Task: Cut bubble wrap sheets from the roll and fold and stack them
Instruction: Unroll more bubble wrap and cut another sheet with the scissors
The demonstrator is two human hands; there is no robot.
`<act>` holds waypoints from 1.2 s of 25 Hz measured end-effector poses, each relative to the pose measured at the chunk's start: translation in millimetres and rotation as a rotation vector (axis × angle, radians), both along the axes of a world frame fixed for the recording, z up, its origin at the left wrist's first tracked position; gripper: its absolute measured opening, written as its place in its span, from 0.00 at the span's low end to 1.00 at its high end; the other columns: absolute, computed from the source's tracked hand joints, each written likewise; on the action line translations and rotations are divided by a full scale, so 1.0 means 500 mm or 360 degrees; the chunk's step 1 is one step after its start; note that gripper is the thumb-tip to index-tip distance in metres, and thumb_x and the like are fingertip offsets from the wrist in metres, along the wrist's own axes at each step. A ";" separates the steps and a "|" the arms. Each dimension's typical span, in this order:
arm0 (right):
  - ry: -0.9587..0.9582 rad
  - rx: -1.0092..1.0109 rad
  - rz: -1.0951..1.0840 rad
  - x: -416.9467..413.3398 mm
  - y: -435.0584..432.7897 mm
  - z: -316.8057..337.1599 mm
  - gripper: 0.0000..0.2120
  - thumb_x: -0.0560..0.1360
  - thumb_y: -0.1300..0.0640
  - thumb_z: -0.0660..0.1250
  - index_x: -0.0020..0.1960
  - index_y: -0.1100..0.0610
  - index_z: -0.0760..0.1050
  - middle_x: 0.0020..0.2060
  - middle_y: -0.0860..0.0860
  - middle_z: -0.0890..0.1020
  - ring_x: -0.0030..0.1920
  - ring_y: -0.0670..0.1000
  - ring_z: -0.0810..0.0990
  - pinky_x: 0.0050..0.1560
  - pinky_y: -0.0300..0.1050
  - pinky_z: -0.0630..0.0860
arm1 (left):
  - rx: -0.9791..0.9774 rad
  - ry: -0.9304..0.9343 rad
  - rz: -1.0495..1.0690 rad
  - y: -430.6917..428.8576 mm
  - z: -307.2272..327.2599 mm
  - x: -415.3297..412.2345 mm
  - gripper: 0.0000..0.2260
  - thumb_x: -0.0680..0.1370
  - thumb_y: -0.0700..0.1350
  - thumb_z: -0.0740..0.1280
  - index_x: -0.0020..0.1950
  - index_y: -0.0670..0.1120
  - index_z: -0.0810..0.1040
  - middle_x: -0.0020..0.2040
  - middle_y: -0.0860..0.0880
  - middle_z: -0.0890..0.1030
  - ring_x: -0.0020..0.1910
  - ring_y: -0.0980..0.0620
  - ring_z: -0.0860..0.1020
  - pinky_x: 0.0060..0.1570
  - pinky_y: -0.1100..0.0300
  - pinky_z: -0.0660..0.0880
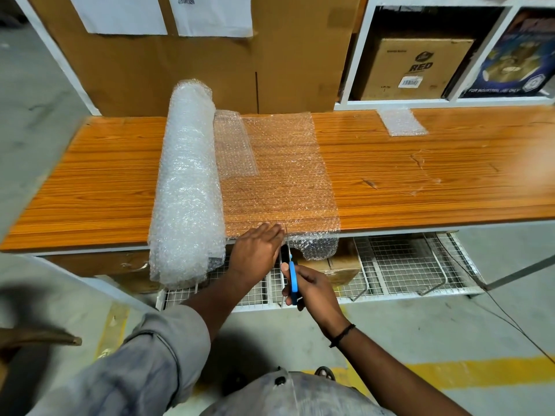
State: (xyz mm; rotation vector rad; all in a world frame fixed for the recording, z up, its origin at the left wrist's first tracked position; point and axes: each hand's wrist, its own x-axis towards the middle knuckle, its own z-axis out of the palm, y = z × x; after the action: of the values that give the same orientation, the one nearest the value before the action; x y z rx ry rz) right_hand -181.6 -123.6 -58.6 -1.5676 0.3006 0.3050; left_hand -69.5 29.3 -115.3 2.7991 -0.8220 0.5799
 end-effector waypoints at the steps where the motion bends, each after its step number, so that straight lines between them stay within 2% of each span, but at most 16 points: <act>1: -0.0003 0.0006 0.0002 0.001 0.000 0.001 0.14 0.80 0.47 0.70 0.53 0.57 0.85 0.35 0.56 0.80 0.30 0.50 0.78 0.29 0.38 0.68 | -0.0001 -0.0001 0.0000 0.000 0.000 0.001 0.17 0.75 0.43 0.77 0.63 0.46 0.84 0.63 0.46 0.84 0.60 0.42 0.83 0.54 0.45 0.83; 3: 0.0001 0.0028 -0.0025 0.005 -0.002 0.005 0.14 0.80 0.47 0.70 0.50 0.58 0.85 0.34 0.56 0.80 0.30 0.51 0.77 0.28 0.37 0.68 | 0.0006 -0.0015 0.0002 0.001 0.000 0.000 0.17 0.75 0.44 0.77 0.64 0.46 0.83 0.63 0.46 0.84 0.60 0.43 0.83 0.54 0.45 0.83; 7: -0.0018 0.0000 -0.0066 0.022 -0.006 0.010 0.14 0.79 0.44 0.70 0.39 0.51 0.82 0.34 0.57 0.80 0.31 0.53 0.76 0.29 0.40 0.66 | 0.0000 -0.0049 0.0000 0.001 0.000 0.000 0.16 0.77 0.45 0.75 0.64 0.45 0.83 0.62 0.45 0.84 0.59 0.43 0.84 0.54 0.46 0.83; 10: -0.0027 0.0009 -0.0079 0.031 -0.007 0.006 0.13 0.79 0.45 0.71 0.41 0.52 0.84 0.33 0.59 0.79 0.30 0.52 0.77 0.29 0.41 0.64 | -0.0005 -0.0045 -0.0004 0.000 -0.001 0.000 0.16 0.77 0.45 0.76 0.65 0.45 0.83 0.63 0.45 0.84 0.60 0.43 0.84 0.54 0.47 0.83; 15: -0.0032 0.0057 -0.0083 0.038 -0.010 0.003 0.10 0.80 0.52 0.71 0.43 0.56 0.85 0.31 0.61 0.78 0.26 0.51 0.74 0.26 0.35 0.65 | 0.0011 -0.0049 -0.0009 -0.001 0.003 0.000 0.18 0.75 0.44 0.77 0.65 0.45 0.83 0.63 0.46 0.84 0.59 0.44 0.84 0.53 0.49 0.83; 20: -0.0018 0.0010 -0.0079 0.042 -0.008 0.003 0.12 0.80 0.53 0.72 0.43 0.60 0.85 0.28 0.59 0.76 0.23 0.49 0.72 0.25 0.35 0.65 | 0.0010 -0.0012 -0.0006 0.002 0.001 0.002 0.19 0.76 0.44 0.76 0.67 0.46 0.82 0.64 0.46 0.83 0.61 0.45 0.83 0.55 0.49 0.82; 25: 0.0065 0.0023 -0.0155 0.063 -0.009 0.030 0.16 0.79 0.50 0.72 0.36 0.57 0.81 0.30 0.59 0.78 0.25 0.52 0.74 0.23 0.34 0.65 | -0.0007 0.0008 -0.0047 0.006 0.007 0.001 0.22 0.74 0.43 0.77 0.68 0.47 0.81 0.65 0.47 0.83 0.60 0.46 0.84 0.53 0.49 0.83; 30: 0.0088 -0.0045 -0.0182 0.088 -0.003 0.038 0.15 0.80 0.52 0.72 0.45 0.65 0.84 0.28 0.57 0.79 0.24 0.50 0.74 0.22 0.33 0.66 | -0.0045 -0.0005 -0.0100 0.006 0.016 0.004 0.26 0.70 0.39 0.79 0.67 0.45 0.82 0.63 0.46 0.84 0.59 0.45 0.84 0.51 0.49 0.83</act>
State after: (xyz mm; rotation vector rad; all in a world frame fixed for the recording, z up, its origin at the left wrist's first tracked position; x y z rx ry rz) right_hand -137.6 -125.2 -39.7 -1.5647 0.4376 0.2566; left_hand -67.2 32.3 -107.3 2.7365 -0.8915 0.5810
